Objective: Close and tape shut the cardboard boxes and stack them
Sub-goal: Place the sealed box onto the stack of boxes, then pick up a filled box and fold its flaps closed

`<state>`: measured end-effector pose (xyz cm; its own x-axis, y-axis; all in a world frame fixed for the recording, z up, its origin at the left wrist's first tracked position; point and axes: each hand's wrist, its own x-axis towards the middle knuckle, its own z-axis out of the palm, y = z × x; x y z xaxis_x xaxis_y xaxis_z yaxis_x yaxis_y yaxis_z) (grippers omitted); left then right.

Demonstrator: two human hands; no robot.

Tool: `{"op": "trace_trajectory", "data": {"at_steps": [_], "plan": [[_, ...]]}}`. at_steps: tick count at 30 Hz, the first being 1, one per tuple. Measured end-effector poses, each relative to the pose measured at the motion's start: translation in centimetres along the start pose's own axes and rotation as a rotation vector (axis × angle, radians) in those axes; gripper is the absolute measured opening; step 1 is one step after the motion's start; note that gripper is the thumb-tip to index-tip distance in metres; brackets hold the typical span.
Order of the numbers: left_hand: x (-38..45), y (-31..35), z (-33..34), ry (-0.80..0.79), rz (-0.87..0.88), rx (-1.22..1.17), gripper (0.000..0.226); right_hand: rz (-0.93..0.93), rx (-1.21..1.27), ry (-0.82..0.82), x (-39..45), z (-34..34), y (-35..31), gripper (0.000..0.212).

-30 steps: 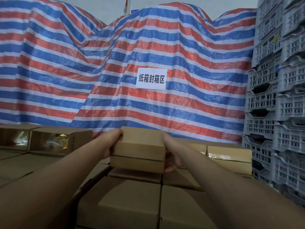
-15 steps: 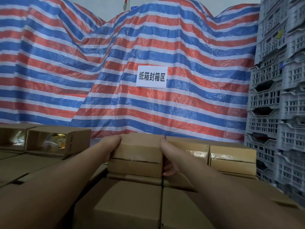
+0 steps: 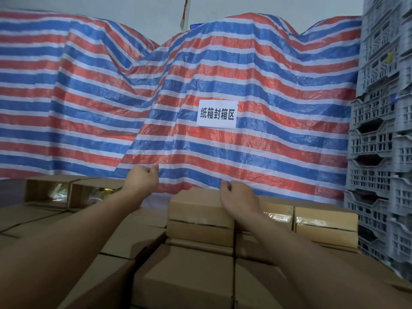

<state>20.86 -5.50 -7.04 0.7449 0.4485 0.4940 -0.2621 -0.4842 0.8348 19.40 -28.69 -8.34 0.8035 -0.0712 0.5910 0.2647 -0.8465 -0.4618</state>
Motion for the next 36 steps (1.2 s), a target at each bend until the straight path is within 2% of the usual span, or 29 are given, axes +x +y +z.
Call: {"op": "trace_trajectory", "data": {"at_steps": [4, 9, 12, 16, 20, 21, 23, 25, 27, 30, 31, 33, 34, 36], "plan": [[0.4, 0.0, -3.6, -0.034, 0.003, 0.016, 0.045, -0.216, -0.059, 0.047, -0.6, 0.8, -2.7, 0.042], [0.9, -1.0, -7.2, -0.019, 0.042, 0.101, 0.055, -0.298, 0.057, 0.045, -0.6, 2.6, -5.7, 0.043], [1.0, -1.8, -8.7, -0.037, 0.026, 0.174, 0.056, -0.323, 0.119, -0.013, -0.7, 3.7, -7.3, 0.039], [1.6, -3.2, -10.1, -0.039, 0.122, 0.404, 0.045, -0.352, 0.096, -0.013, -0.8, 5.7, -9.6, 0.043], [3.4, -6.0, -11.3, -0.093, 0.211, 0.674, 0.005, -0.384, 0.111, -0.070, -0.1, 8.5, -12.5, 0.040], [3.8, -6.7, -11.7, -0.116, 0.220, 0.720, 0.013, -0.393, 0.117, -0.091, 0.2, 9.3, -13.1, 0.037], [4.9, -7.6, -12.8, -0.151, 0.242, 0.827, 0.010, -0.424, 0.096, -0.139, 1.0, 10.9, -14.4, 0.027], [6.1, -8.3, -13.8, -0.166, 0.253, 0.943, 0.020, -0.436, 0.054, -0.204, 1.8, 12.7, -15.5, 0.015], [7.2, -9.3, -14.4, -0.205, 0.290, 1.099, 0.027, -0.425, -0.010, -0.210, 2.6, 14.5, -16.6, 0.024], [9.1, -10.9, -14.4, -0.177, 0.437, 1.412, 0.061, -0.374, -0.107, -0.205, 3.7, 17.1, -17.7, 0.055], [9.8, -11.5, -14.4, -0.152, 0.494, 1.536, 0.064, -0.367, -0.135, -0.225, 4.2, 18.2, -18.1, 0.064], [11.3, -12.6, -14.4, -0.126, 0.522, 1.648, 0.046, -0.379, -0.170, -0.260, 5.2, 20.1, -18.7, 0.072], [12.0, -13.1, -14.3, -0.110, 0.481, 1.631, 0.039, -0.387, -0.181, -0.262, 5.7, 20.9, -18.9, 0.072], [13.4, -14.3, -14.0, -0.100, 0.443, 1.574, 0.043, -0.399, -0.215, -0.253, 6.7, 22.3, -19.6, 0.073]]}}
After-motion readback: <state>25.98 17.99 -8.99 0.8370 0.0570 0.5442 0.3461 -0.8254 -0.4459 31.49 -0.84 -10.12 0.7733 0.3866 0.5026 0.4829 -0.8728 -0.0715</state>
